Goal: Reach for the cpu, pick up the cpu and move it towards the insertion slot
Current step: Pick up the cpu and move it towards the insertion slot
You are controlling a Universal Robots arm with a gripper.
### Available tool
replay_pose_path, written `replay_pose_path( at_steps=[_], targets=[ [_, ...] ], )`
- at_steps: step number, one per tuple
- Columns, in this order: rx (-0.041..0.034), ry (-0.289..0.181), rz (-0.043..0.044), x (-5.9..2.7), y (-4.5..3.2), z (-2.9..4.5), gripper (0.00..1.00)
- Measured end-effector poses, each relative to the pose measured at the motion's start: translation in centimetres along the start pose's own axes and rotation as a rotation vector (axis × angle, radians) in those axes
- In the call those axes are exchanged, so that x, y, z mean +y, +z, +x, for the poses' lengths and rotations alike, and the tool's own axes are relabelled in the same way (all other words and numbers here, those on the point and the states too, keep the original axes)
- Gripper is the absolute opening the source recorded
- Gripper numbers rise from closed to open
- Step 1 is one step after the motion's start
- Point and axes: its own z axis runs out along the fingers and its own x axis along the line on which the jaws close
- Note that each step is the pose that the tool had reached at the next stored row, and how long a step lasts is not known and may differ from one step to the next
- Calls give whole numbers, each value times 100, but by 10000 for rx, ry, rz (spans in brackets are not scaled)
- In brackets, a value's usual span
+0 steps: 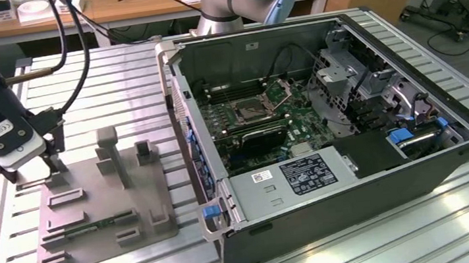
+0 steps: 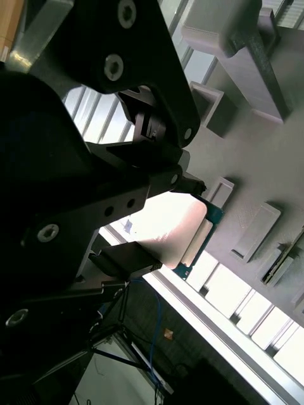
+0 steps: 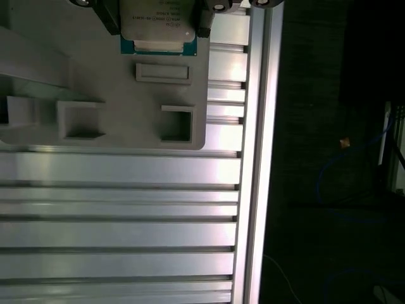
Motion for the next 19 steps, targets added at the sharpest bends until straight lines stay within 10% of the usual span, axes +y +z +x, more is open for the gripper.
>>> replay_pose_path(
  at_steps=[19],
  targets=[
    [-1,0,-1,12,-124,0,55]
  ],
)
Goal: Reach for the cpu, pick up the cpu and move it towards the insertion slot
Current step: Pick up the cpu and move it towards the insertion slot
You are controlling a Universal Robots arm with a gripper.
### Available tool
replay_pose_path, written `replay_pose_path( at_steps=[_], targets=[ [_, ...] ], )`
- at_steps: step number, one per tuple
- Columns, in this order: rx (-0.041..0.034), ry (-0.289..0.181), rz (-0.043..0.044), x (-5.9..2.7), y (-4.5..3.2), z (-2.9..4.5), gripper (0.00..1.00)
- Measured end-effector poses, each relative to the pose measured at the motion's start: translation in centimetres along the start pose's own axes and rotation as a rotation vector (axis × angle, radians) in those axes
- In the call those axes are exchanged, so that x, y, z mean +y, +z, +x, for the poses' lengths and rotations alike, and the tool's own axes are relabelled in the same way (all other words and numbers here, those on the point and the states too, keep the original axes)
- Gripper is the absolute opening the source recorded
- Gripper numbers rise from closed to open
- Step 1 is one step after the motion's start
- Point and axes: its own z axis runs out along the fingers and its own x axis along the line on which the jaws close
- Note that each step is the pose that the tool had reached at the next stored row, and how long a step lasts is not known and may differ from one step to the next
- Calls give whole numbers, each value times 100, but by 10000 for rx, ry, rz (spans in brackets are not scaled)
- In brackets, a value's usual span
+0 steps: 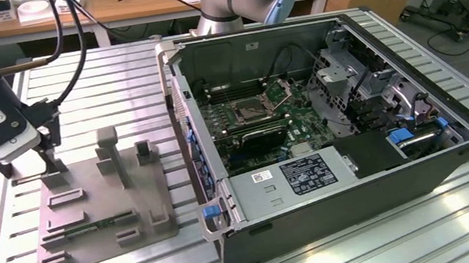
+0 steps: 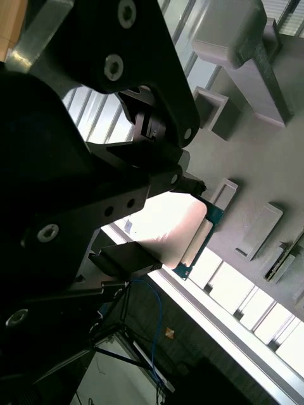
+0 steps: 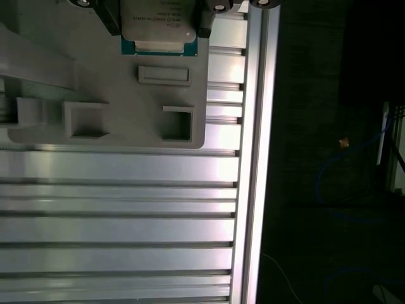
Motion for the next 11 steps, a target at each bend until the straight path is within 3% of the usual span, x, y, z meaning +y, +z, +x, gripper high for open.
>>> replay_pose_path(
  at_steps=[11],
  targets=[
    [2,0,2,3,-30,0,55]
  ],
)
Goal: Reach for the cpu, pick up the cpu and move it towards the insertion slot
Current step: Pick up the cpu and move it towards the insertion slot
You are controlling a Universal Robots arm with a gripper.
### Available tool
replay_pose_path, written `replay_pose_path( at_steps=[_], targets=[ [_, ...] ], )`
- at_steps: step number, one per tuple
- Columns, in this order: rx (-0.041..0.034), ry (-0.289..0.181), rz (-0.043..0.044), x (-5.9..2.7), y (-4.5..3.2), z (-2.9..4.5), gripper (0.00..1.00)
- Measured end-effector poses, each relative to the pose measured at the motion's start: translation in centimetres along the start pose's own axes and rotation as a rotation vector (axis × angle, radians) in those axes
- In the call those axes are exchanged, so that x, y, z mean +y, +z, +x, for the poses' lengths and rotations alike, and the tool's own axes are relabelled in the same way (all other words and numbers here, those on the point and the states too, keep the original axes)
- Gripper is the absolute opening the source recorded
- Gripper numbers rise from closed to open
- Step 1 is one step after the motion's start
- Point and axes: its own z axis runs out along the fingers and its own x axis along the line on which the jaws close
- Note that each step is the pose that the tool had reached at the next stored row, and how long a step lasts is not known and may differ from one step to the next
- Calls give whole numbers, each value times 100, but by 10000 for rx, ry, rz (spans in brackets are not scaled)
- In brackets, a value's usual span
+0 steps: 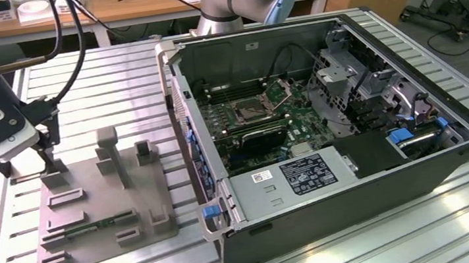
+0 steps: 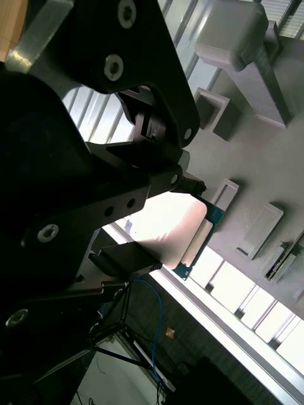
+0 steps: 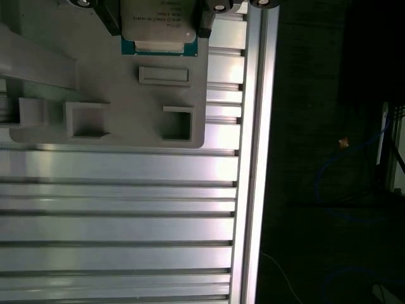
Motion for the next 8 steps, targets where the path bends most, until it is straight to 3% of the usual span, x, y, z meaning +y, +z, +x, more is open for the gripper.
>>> replay_pose_path(
  at_steps=[8],
  targets=[
    [-1,0,-1,6,-64,0,55]
  ],
)
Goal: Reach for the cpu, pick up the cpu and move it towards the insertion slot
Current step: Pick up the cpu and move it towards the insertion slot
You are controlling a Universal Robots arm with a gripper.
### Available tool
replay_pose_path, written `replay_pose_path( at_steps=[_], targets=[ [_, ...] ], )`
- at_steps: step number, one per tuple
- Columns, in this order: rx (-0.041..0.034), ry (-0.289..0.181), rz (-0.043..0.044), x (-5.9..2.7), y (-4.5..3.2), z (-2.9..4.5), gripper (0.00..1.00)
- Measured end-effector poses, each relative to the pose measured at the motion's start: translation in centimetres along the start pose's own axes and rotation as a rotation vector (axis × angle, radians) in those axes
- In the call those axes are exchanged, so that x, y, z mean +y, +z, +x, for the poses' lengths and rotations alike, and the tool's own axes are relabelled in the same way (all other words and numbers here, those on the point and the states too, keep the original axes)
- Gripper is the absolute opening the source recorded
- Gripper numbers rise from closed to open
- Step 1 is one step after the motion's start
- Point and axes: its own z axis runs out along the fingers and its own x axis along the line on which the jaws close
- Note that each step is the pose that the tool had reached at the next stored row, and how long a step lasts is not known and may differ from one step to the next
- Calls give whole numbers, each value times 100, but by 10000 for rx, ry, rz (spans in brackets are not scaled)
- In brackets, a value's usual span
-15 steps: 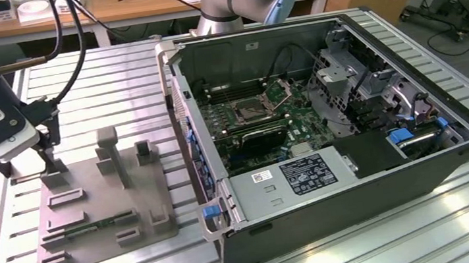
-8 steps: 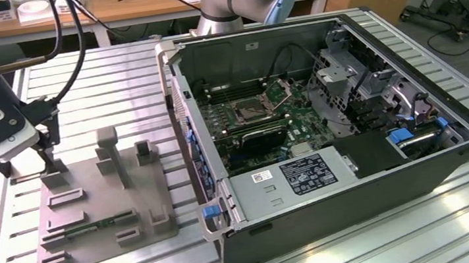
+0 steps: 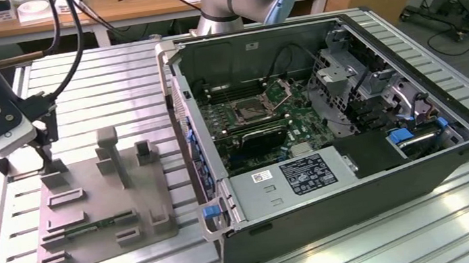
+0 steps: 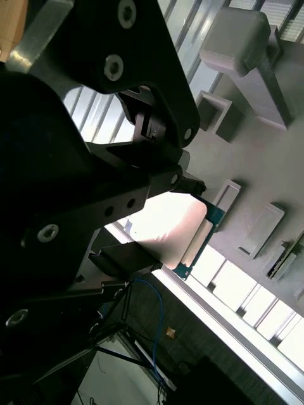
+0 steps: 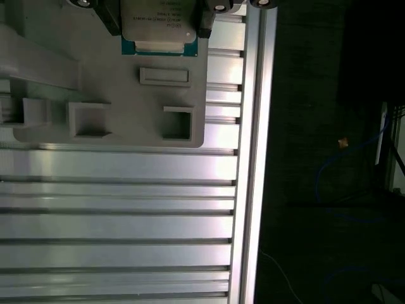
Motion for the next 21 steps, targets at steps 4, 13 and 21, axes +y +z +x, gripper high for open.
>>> replay_pose_path(
  at_steps=[4,13,21],
  targets=[
    [-2,0,-1,3,-35,0,55],
    [-3,-1,-2,7,-74,0,55],
    [-1,-1,0,7,-79,0,55]
  ],
)
